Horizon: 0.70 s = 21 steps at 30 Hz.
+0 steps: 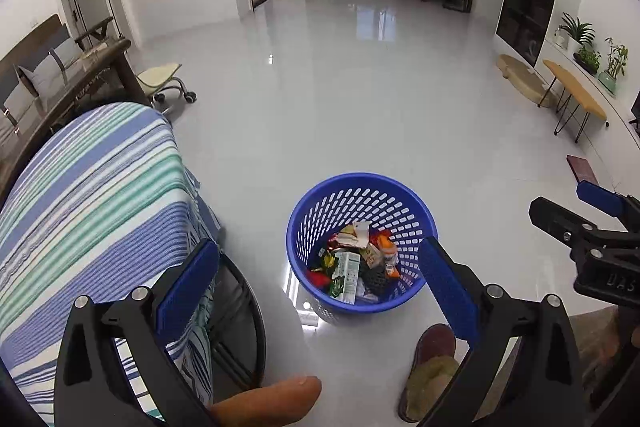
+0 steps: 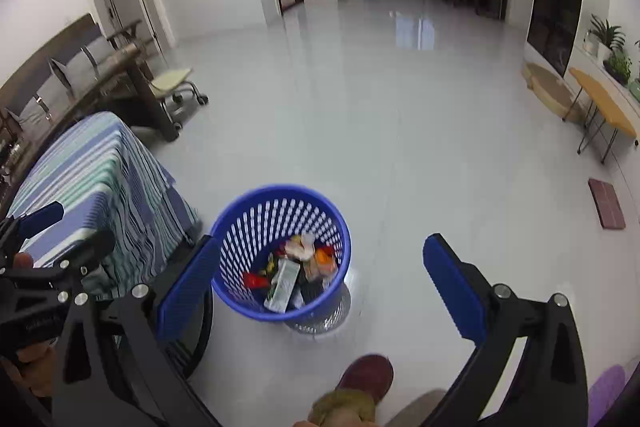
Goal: Collect trash
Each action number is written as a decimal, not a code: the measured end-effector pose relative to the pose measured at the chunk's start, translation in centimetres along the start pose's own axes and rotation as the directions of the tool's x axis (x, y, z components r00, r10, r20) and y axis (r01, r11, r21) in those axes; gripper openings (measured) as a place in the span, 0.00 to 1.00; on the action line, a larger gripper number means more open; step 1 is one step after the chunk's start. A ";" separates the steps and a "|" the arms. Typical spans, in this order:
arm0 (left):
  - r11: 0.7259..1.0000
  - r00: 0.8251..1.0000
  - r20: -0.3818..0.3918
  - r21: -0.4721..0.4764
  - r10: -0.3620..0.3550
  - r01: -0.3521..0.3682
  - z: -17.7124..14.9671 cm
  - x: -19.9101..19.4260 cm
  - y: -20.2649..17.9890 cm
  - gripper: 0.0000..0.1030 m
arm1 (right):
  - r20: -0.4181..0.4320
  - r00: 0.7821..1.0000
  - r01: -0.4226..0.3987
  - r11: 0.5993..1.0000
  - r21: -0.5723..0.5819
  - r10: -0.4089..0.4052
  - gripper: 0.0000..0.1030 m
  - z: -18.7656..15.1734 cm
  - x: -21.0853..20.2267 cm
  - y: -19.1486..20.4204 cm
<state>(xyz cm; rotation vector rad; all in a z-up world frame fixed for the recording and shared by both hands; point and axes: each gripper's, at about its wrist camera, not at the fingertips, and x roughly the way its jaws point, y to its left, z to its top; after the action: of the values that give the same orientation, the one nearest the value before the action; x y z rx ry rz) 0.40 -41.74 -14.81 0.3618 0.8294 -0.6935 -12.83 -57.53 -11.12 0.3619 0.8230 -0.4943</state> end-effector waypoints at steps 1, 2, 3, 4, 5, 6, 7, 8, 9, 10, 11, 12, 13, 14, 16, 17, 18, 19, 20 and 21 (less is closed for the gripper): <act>1.000 1.000 -0.010 0.001 -0.003 0.003 -0.1 0.3 -0.1 0.95 | -0.009 1.000 0.000 1.000 -0.001 0.000 0.95 0.1 0.2 0.7; 1.000 1.000 -0.017 0.003 -0.006 0.006 -0.1 0.5 -0.1 0.95 | -0.016 1.000 -0.003 1.000 -0.001 0.003 0.95 0.1 0.2 0.8; 1.000 1.000 -0.021 0.005 -0.007 0.007 -0.1 0.6 -0.1 0.95 | -0.020 1.000 -0.007 1.000 -0.004 0.007 0.95 0.2 0.2 0.9; 1.000 1.000 -0.025 0.009 -0.004 0.004 -0.2 0.8 -0.2 0.95 | -0.025 1.000 -0.008 1.000 -0.008 0.008 0.95 0.1 0.3 1.1; 1.000 1.000 -0.029 0.011 -0.003 0.003 -0.1 0.9 -0.3 0.95 | -0.033 0.999 -0.007 1.000 -0.012 0.007 0.95 0.1 0.4 1.4; 1.000 0.999 -0.036 0.013 -0.006 0.006 -0.1 1.0 -0.3 0.95 | -0.041 0.999 -0.008 1.000 -0.015 0.007 0.95 0.1 0.5 1.6; 1.000 0.999 -0.041 0.012 -0.006 0.006 -0.2 1.2 -0.3 0.95 | -0.045 0.999 -0.010 1.000 -0.018 0.009 0.95 -0.1 0.4 1.7; 1.000 0.999 -0.042 0.011 -0.003 0.003 -0.2 1.3 -0.3 0.95 | -0.050 0.999 -0.012 1.000 -0.021 0.011 0.95 -0.1 0.5 1.9; 1.000 0.999 -0.045 0.013 0.002 -0.001 -0.2 1.4 -0.3 0.95 | -0.055 0.998 -0.013 1.000 -0.028 0.012 0.95 -0.2 0.6 2.1; 1.000 0.999 -0.048 0.013 0.002 -0.001 -0.3 1.6 -0.3 0.95 | -0.059 0.998 -0.012 0.999 -0.033 0.010 0.95 -0.2 0.8 2.3; 1.000 0.999 -0.052 0.010 0.001 0.000 -0.3 1.7 -0.2 0.95 | -0.066 0.998 -0.010 0.999 -0.039 0.008 0.95 -0.2 0.9 2.5; 1.000 0.999 -0.054 0.009 -0.001 0.001 -0.4 1.8 -0.2 0.95 | -0.070 0.998 -0.007 0.999 -0.042 0.004 0.95 -0.3 1.0 2.6; 1.000 0.998 -0.057 0.007 -0.003 0.003 -0.4 1.9 -0.3 0.95 | -0.073 0.997 -0.004 0.999 -0.043 0.001 0.95 -0.4 1.0 2.6; 1.000 0.998 -0.059 0.007 -0.002 0.002 -0.4 2.0 -0.3 0.95 | -0.074 0.997 -0.001 0.999 -0.044 -0.003 0.95 -0.4 1.1 2.6; 1.000 0.998 -0.062 0.009 0.004 -0.003 -0.5 2.2 -0.3 0.95 | -0.075 0.997 0.005 0.999 -0.045 -0.008 0.95 -0.4 1.0 2.5; 1.000 0.998 -0.064 0.009 0.005 -0.005 -0.5 2.3 -0.4 0.95 | -0.076 0.997 0.006 0.999 -0.044 -0.009 0.95 -0.4 1.0 2.5; 1.000 0.998 -0.065 0.009 0.005 -0.005 -0.5 2.4 -0.3 0.95 | -0.078 0.997 0.006 0.999 -0.043 -0.009 0.95 -0.4 1.1 2.4; 1.000 0.998 -0.067 0.008 0.005 -0.005 -0.5 2.4 -0.2 0.95 | -0.079 0.997 0.007 0.999 -0.042 -0.010 0.95 -0.5 1.1 2.4; 1.000 0.998 -0.069 0.008 0.006 -0.005 -0.5 2.5 -0.2 0.95 | -0.080 0.997 0.007 0.999 -0.043 -0.011 0.95 -0.5 1.2 2.4; 1.000 0.997 -0.071 0.006 0.007 -0.006 -0.4 2.5 -0.2 0.95 | -0.082 0.997 0.008 0.999 -0.045 -0.012 0.95 -0.5 1.3 2.5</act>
<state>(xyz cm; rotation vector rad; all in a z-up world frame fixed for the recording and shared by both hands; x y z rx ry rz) 1.27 -42.68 -17.06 0.3963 0.8931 -0.6802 -11.04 -55.58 -12.10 0.3390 0.9141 -0.4721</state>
